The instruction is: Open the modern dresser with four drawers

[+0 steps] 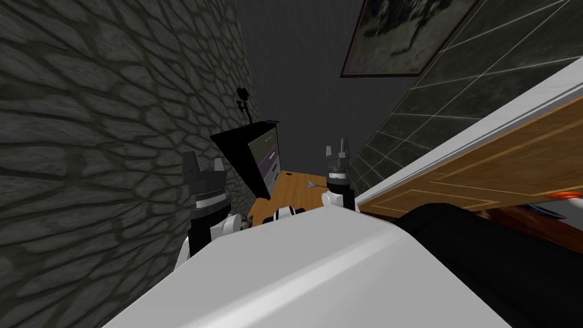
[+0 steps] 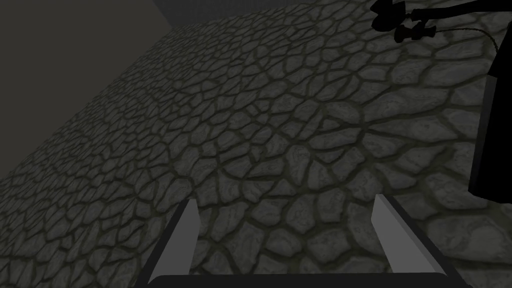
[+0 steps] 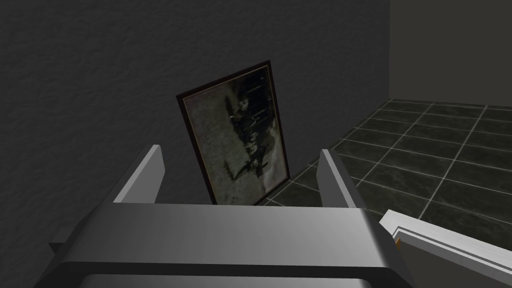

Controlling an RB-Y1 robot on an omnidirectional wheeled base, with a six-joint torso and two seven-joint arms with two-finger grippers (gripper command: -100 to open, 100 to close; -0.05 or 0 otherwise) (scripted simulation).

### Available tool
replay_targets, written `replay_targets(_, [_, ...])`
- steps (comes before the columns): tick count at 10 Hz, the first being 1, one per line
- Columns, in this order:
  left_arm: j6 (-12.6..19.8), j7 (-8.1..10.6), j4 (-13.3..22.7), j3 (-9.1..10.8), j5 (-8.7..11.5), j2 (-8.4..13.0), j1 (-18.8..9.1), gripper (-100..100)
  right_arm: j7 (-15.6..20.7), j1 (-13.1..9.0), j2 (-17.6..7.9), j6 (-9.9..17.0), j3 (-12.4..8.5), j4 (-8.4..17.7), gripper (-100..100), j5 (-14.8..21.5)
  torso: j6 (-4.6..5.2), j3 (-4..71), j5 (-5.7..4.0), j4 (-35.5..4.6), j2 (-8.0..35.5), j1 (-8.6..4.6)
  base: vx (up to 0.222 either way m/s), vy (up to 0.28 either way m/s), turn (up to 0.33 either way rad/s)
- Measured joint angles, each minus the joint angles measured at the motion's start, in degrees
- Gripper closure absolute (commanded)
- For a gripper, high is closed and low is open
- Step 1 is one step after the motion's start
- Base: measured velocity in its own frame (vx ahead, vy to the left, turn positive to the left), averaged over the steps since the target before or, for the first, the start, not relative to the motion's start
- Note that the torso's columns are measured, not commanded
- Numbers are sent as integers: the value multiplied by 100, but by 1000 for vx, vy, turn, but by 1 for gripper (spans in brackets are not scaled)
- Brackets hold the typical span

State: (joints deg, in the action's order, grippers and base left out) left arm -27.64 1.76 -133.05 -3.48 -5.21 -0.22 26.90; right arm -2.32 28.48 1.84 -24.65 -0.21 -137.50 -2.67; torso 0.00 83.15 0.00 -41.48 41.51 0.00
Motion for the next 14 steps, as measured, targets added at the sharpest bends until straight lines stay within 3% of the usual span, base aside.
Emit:
replay_targets(4, [126, -2, 129, 3, 17, 548, -71, -100, 0, 1, 0, 0, 0, 1, 0, 0, 0, 146, -1, -77, 69, -4, 72, -27, -5])
replay_targets(7, [338, 13, 402, 30, 62, 831, -196, -100, 0, 2, 0, 0, 0, 0, 0, 0, 0, 157, -2, -73, 51, -7, 177, -57, -14])
replay_targets(11, [685, 44, 733, 73, 138, 959, -334, -100, 0, 2, 0, 0, 0, 0, 0, 0, 0, 132, -2, -85, 92, -5, 175, -57, -12])
replay_targets(14, [990, 55, 1024, 96, 184, 927, -518, -100, 0, 2, 0, 0, 0, 0, 0, 0, -1, 144, 0, -79, 74, 3, 180, -68, -14])
